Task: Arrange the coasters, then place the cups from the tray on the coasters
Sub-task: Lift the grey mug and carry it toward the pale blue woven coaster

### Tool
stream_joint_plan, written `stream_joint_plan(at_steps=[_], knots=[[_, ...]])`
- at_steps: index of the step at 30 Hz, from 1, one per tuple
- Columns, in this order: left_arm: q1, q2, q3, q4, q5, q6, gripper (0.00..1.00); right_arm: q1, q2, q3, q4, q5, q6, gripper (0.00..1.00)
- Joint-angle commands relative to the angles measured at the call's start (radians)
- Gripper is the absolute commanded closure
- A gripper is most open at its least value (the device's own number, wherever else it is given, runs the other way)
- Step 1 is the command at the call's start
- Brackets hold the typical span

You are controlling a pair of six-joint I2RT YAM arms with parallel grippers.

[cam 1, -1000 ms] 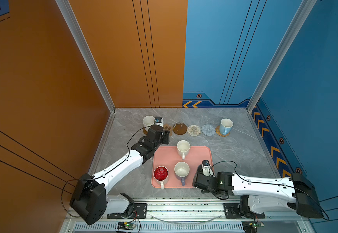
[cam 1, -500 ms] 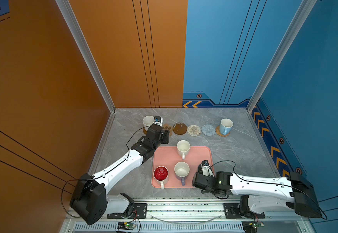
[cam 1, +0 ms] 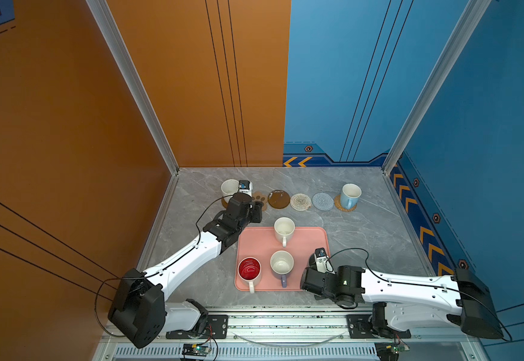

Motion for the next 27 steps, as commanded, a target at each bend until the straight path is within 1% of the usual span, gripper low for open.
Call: stream_joint_plan(at_steps=[1, 6, 9, 14, 18, 27], knots=[[0.01, -0.001, -0.015, 0.007, 0.013, -0.007, 0.48, 0.004, -0.057, 0.051, -0.025, 0.105, -0.018, 1.0], [0.013, -0.001, -0.015, 0.005, 0.013, -0.008, 0.48, -0.039, -0.093, 0.071, -0.03, 0.11, -0.055, 1.0], [0.015, 0.001, -0.015, 0.008, 0.017, -0.011, 0.48, -0.097, -0.102, 0.107, -0.043, 0.108, -0.101, 1.0], [0.014, 0.001, -0.016, 0.011, 0.021, -0.012, 0.48, -0.207, -0.107, 0.177, -0.043, 0.099, -0.222, 1.0], [0.015, -0.004, -0.019, 0.009, 0.022, -0.012, 0.48, -0.296, -0.079, 0.237, -0.043, 0.079, -0.316, 1.0], [0.021, -0.002, -0.021, 0.011, 0.021, -0.012, 0.48, -0.44, 0.026, 0.355, 0.013, 0.029, -0.494, 1.0]])
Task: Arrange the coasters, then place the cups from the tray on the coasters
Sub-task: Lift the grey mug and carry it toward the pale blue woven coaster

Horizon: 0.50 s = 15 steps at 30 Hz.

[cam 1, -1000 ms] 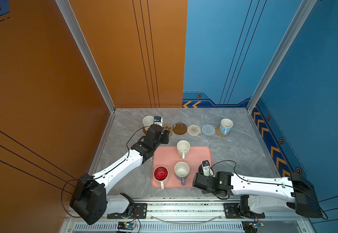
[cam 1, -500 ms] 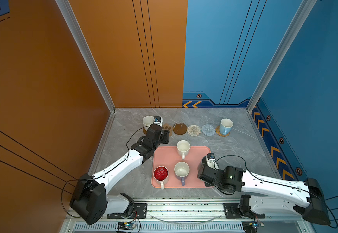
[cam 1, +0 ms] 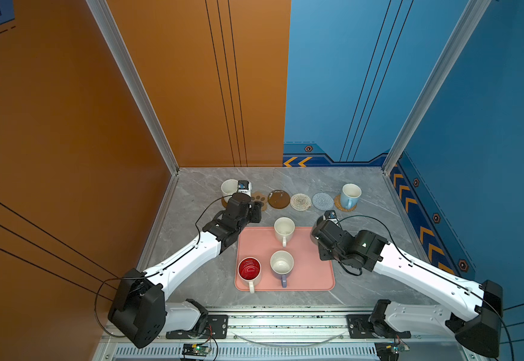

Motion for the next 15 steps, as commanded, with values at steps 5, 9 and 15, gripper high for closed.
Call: stream_joint_plan(at_steps=[5, 9, 15], knots=[[0.02, 0.007, -0.015, 0.014, 0.021, -0.012, 0.48, -0.112, 0.079, 0.129, 0.079, -0.007, -0.163, 1.0], [0.032, 0.015, -0.016, 0.015, 0.025, -0.016, 0.48, -0.166, 0.138, 0.202, 0.088, -0.024, -0.217, 1.0], [0.047, 0.014, -0.023, 0.023, 0.037, -0.019, 0.48, -0.274, 0.239, 0.29, 0.089, -0.059, -0.286, 1.0]])
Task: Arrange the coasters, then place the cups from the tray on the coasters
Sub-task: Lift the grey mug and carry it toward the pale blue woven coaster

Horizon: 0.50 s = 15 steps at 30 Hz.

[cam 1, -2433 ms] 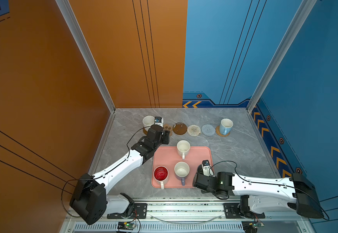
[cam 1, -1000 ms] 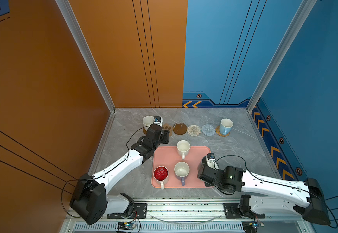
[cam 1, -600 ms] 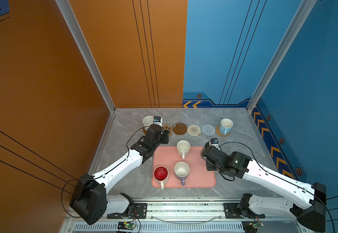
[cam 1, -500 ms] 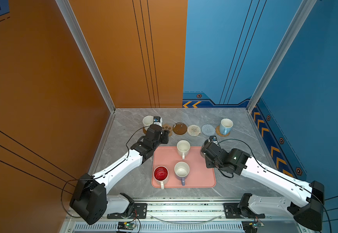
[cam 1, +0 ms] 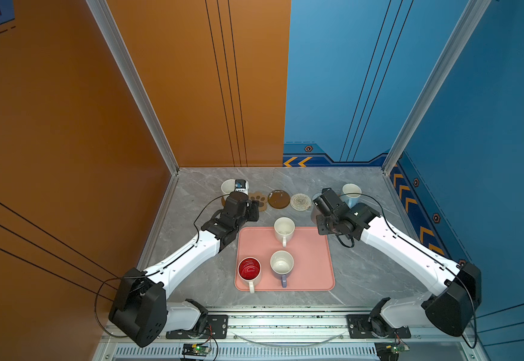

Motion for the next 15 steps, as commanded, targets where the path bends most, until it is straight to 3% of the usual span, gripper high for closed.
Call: stream_joint_plan(at_steps=[1, 15], knots=[[0.014, 0.005, -0.022, 0.016, 0.027, -0.014, 0.48, -0.048, 0.041, 0.077, 0.056, 0.003, -0.068, 1.0], [0.049, -0.001, -0.044, 0.03, 0.045, -0.027, 0.48, -0.184, 0.272, 0.291, 0.055, -0.045, -0.172, 1.0]])
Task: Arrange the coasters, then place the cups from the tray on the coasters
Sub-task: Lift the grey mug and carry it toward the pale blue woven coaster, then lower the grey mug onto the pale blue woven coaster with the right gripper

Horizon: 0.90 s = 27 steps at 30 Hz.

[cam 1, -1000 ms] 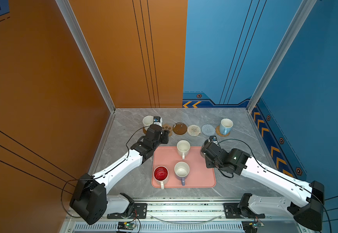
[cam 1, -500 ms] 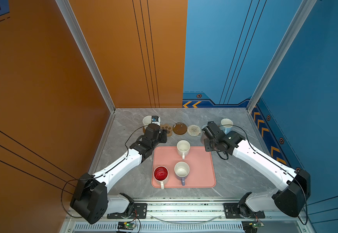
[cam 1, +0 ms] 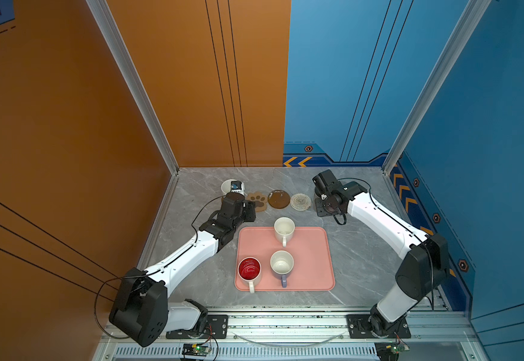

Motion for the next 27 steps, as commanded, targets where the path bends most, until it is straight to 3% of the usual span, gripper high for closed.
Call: stream_joint_plan(at_steps=[1, 13, 27], knots=[[0.01, -0.001, -0.013, 0.017, 0.023, -0.011, 0.48, -0.034, 0.016, 0.08, 0.055, 0.007, -0.038, 1.0], [0.01, 0.008, -0.012, 0.019, 0.032, -0.011, 0.48, -0.111, 0.195, 0.214, 0.057, -0.005, -0.046, 1.0], [0.013, 0.028, 0.0, 0.012, 0.038, -0.01, 0.48, -0.156, 0.326, 0.263, 0.132, -0.014, -0.026, 1.0]])
